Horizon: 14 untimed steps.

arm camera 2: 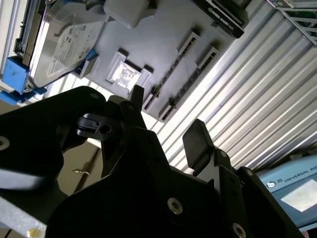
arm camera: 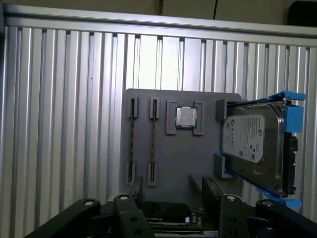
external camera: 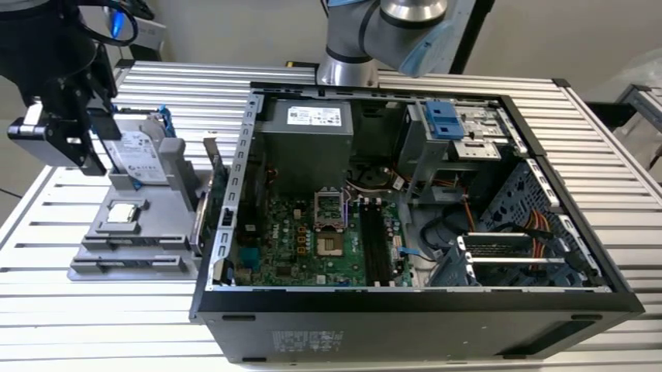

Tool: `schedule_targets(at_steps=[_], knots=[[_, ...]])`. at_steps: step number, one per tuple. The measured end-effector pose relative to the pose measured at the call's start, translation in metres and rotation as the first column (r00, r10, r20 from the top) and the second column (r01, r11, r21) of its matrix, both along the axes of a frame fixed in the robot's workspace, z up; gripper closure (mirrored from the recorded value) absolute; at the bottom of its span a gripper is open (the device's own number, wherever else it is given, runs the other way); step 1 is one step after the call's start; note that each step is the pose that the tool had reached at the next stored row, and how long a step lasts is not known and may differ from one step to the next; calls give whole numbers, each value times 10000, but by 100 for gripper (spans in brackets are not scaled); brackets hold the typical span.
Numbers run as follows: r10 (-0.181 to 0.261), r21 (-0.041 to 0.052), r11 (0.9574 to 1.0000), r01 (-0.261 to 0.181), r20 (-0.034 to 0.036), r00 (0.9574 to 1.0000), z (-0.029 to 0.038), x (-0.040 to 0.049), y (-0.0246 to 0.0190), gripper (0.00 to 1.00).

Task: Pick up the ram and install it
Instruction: 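Pick up the ram and move it above insertion slot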

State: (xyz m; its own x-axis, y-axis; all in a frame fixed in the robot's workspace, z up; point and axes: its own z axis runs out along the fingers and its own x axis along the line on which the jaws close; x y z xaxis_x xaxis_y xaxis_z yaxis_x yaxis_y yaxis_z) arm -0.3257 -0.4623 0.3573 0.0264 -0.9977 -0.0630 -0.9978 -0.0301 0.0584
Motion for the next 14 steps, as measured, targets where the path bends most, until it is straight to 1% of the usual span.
schedule_targets(at_steps=[14], knots=[[0, 1, 10000, 0, 0, 10000, -109, 0, 2, 0]])
